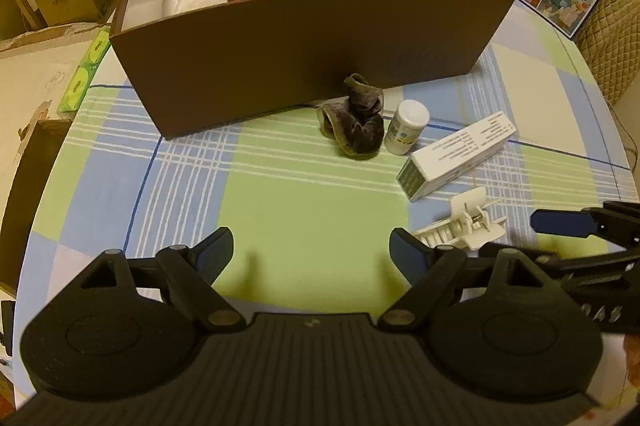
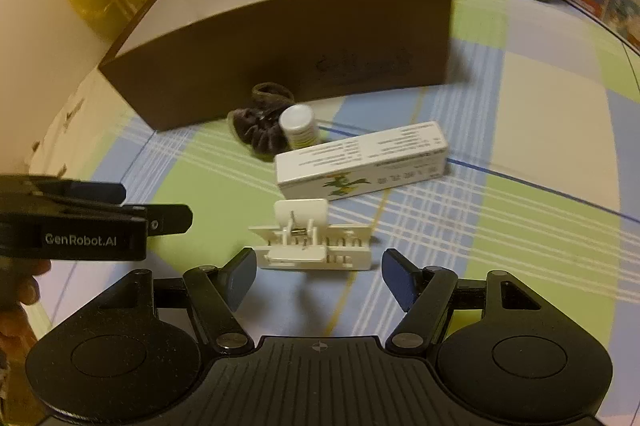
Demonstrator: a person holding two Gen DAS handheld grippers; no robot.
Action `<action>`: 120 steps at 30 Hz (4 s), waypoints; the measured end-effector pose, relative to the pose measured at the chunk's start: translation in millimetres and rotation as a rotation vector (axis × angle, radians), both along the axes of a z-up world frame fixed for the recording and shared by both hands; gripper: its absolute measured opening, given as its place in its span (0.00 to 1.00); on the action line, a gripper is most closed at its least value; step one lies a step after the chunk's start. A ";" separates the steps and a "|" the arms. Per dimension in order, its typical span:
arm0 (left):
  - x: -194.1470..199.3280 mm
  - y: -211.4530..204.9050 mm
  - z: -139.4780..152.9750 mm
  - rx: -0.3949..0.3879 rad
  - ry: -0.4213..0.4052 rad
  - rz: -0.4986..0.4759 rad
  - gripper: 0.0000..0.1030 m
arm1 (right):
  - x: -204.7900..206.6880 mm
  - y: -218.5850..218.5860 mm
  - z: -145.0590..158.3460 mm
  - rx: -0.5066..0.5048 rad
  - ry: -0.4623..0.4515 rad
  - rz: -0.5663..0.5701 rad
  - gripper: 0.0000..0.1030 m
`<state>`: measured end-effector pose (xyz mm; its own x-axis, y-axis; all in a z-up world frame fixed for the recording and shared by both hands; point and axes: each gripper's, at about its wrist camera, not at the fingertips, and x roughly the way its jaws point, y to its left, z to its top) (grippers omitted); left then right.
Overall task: Organize objects
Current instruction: 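Close the right tool on the white plastic holder, then move the left tool to the white leaflet while the right tool holds the holder, then close the left tool on the white leaflet and lift it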
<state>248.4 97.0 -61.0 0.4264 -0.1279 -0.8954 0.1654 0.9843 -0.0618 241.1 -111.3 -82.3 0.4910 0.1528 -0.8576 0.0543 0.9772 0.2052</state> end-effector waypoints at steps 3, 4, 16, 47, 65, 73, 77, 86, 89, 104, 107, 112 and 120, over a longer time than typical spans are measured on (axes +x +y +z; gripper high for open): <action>1.2 2.2 -3.7 0.008 0.006 0.008 0.80 | 1.6 4.7 -6.6 -0.031 -0.007 0.009 0.65; 1.6 2.8 -5.0 0.010 0.008 0.010 0.80 | 2.2 5.4 -7.7 -0.032 -0.007 0.013 0.65; 7.1 6.0 -10.6 0.019 0.013 0.019 0.80 | 4.3 14.6 -8.1 -0.112 -0.150 0.085 0.47; 22.5 -53.9 -25.6 -0.086 -0.130 -0.270 0.78 | -48.0 -84.3 0.8 -0.155 -0.116 -0.209 0.30; 21.4 -116.4 -38.9 -0.118 -0.075 -0.463 0.39 | -95.5 -157.0 5.2 -0.097 -0.082 -0.491 0.30; 22.5 -148.9 -36.0 -0.049 -0.054 -0.514 0.39 | -102.1 -168.7 6.7 -0.075 -0.096 -0.537 0.30; 31.9 -166.3 -35.8 -0.013 -0.054 -0.524 0.39 | -105.2 -170.5 6.0 -0.067 -0.098 -0.548 0.30; 44.2 -182.0 -40.6 0.034 -0.035 -0.539 0.38 | -109.6 -176.1 8.6 -0.068 -0.106 -0.567 0.30; 46.3 -184.7 -43.6 0.048 -0.030 -0.537 0.32 | -109.6 -175.7 9.6 -0.067 -0.109 -0.565 0.30; 36.9 -153.4 -12.0 -0.001 -0.084 -0.464 0.22 | -91.9 -157.1 20.2 -0.028 -0.148 -0.484 0.30; 33.2 -136.7 4.1 -0.025 -0.105 -0.419 0.22 | -85.6 -148.2 24.1 -0.013 -0.162 -0.446 0.30; 27.4 -107.7 28.6 -0.048 -0.140 -0.340 0.22 | -71.1 -131.8 34.4 0.018 -0.190 -0.375 0.30; 27.5 -53.4 69.8 -0.048 -0.218 -0.190 0.22 | -34.6 -96.7 59.9 0.078 -0.265 -0.212 0.30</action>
